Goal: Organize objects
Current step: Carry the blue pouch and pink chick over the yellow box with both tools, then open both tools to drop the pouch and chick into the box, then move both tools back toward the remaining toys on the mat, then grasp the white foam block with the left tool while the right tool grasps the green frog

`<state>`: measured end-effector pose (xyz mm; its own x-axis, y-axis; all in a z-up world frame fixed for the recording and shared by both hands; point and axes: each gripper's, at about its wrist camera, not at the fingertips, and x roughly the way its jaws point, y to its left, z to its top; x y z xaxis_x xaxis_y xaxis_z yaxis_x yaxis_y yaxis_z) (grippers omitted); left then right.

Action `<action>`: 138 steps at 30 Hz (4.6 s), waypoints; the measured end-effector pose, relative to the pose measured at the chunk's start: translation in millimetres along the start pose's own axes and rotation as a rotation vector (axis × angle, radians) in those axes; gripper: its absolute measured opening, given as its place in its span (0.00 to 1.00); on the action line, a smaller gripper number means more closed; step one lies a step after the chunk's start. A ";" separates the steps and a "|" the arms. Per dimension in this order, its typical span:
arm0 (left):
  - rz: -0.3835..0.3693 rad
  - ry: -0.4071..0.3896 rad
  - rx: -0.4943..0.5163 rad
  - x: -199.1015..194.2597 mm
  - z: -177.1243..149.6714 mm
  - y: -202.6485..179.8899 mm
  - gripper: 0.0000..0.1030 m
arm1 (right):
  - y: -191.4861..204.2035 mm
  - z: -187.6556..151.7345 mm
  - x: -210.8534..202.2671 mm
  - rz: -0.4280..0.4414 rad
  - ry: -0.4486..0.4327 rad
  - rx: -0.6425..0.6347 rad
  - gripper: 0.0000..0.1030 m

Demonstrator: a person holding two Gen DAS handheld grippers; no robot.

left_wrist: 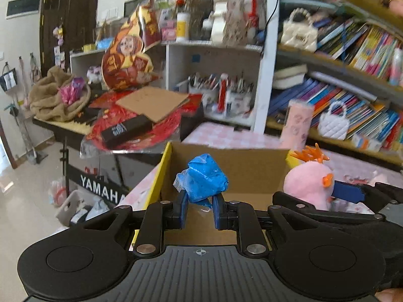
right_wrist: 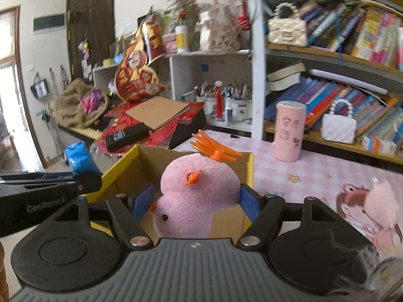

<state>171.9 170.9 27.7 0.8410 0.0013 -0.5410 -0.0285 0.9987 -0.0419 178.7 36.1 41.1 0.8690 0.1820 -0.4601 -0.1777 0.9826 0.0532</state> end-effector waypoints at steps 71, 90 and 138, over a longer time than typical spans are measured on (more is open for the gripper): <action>-0.121 0.183 0.124 -119.5 -131.4 -7.5 0.96 | 6.6 -145.0 -157.4 -0.316 0.204 0.066 0.85; -0.350 0.215 0.292 -112.8 -137.8 -103.7 0.96 | -59.7 -173.0 -212.8 -0.541 0.228 0.224 0.86; -0.186 0.303 0.162 40.3 -107.0 -281.9 0.77 | -271.5 -131.9 -125.9 -0.425 0.209 0.232 0.87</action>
<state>156.0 -115.9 -72.1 0.6251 -0.1714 -0.7615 0.2153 0.9756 -0.0429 56.6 -258.4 -32.3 0.7271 -0.2218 -0.6498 0.2979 0.9546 0.0076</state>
